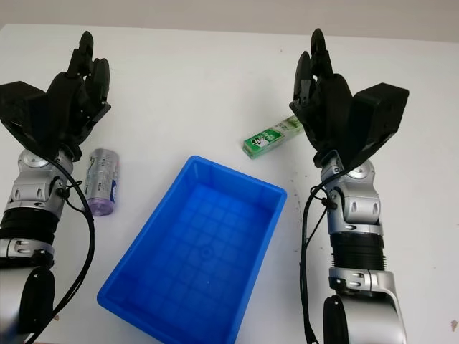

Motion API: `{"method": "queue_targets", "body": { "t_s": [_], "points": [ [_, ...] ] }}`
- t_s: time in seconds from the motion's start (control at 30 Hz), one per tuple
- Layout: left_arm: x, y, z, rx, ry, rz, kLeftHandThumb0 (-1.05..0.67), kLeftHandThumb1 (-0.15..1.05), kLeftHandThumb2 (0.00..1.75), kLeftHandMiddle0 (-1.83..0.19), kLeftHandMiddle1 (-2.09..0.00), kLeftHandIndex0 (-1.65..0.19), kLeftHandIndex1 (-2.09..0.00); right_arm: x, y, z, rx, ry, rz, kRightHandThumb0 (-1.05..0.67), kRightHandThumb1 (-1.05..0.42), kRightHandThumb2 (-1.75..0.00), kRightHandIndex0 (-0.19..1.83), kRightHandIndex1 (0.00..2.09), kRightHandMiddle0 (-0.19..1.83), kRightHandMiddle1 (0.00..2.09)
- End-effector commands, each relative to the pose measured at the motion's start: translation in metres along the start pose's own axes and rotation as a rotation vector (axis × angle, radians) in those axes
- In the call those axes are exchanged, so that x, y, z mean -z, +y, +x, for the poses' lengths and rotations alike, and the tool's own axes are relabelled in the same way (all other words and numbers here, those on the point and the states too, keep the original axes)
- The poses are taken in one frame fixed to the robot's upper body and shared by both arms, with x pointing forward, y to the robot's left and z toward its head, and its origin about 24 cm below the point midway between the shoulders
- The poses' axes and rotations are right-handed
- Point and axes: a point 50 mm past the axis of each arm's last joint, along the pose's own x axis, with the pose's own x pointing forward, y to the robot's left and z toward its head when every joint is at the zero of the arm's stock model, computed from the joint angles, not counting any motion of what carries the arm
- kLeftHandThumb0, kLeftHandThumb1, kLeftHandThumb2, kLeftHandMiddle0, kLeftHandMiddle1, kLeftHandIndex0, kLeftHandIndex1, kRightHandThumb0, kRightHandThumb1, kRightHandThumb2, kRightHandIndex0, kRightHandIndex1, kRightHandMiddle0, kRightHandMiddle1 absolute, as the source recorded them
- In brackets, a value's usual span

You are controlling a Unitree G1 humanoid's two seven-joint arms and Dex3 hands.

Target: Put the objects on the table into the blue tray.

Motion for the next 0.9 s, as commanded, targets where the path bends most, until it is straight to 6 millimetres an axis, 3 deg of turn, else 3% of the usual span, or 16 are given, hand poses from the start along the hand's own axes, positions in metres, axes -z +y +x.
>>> {"method": "queue_targets", "body": {
  "t_s": [0.0,0.27,0.4,0.43,0.53,0.57,0.63,0.77,0.87],
  "points": [
    [0.002,-0.002,-0.002,0.006,0.001,-0.006,-0.65,1.05,0.63,0.19,-0.01,0.19,-0.01,-0.006,-0.005,0.001,0.0,-0.022,-0.014,-0.71,-1.05,-0.77,-0.19,0.0,-0.19,0.0],
    [0.002,-0.008,0.0,0.009,0.006,-0.017,-0.65,1.05,0.65,0.19,0.0,0.19,0.0,-0.007,-0.009,0.002,-0.01,-0.003,-0.004,-0.71,-1.05,-0.76,-0.19,0.0,-0.19,0.0],
    [0.004,-0.008,-0.001,0.008,0.01,-0.01,-0.65,1.05,0.66,0.19,-0.01,0.19,-0.01,-0.026,-0.019,0.005,-0.014,-0.06,-0.078,-0.65,-1.05,-0.57,-0.17,0.01,-0.17,0.02],
    [0.004,-0.007,-0.001,0.005,0.008,-0.009,-0.65,1.05,0.66,0.19,-0.01,0.19,-0.01,-0.036,-0.022,0.009,-0.007,-0.08,-0.141,-0.63,-1.05,-0.41,-0.05,0.09,-0.07,0.12],
    [0.004,-0.006,-0.002,0.002,0.008,-0.009,-0.66,1.05,0.65,0.19,-0.01,0.19,-0.01,-0.062,-0.033,0.02,0.005,-0.113,-0.463,-0.66,-1.0,-0.1,0.24,0.3,-0.13,0.9],
    [0.005,-0.005,-0.002,0.001,0.008,-0.009,-0.67,1.05,0.65,0.19,-0.01,0.19,-0.01,-0.071,-0.036,0.023,-0.009,-0.107,-0.59,-0.67,-0.98,-0.07,0.27,0.33,-0.12,0.98],
    [0.005,-0.005,-0.003,0.004,0.011,0.001,-0.67,1.05,0.65,0.19,0.0,0.19,-0.01,-0.085,-0.037,0.03,-0.039,-0.099,-0.849,-0.58,-0.85,-0.04,0.31,0.38,-0.02,0.91],
    [0.005,-0.006,-0.003,0.007,0.012,0.005,-0.68,1.05,0.65,0.19,-0.02,0.19,-0.02,-0.088,-0.039,0.04,-0.129,-0.072,-1.138,-0.51,-0.76,-0.04,0.28,0.4,0.06,0.78],
    [0.004,-0.007,-0.002,0.006,0.007,0.0,-0.68,1.05,0.64,0.19,-0.03,0.19,-0.02,-0.08,-0.041,0.044,-0.218,0.012,-1.367,-0.49,-0.79,-0.06,0.23,0.42,0.24,0.37]
  ]
}}
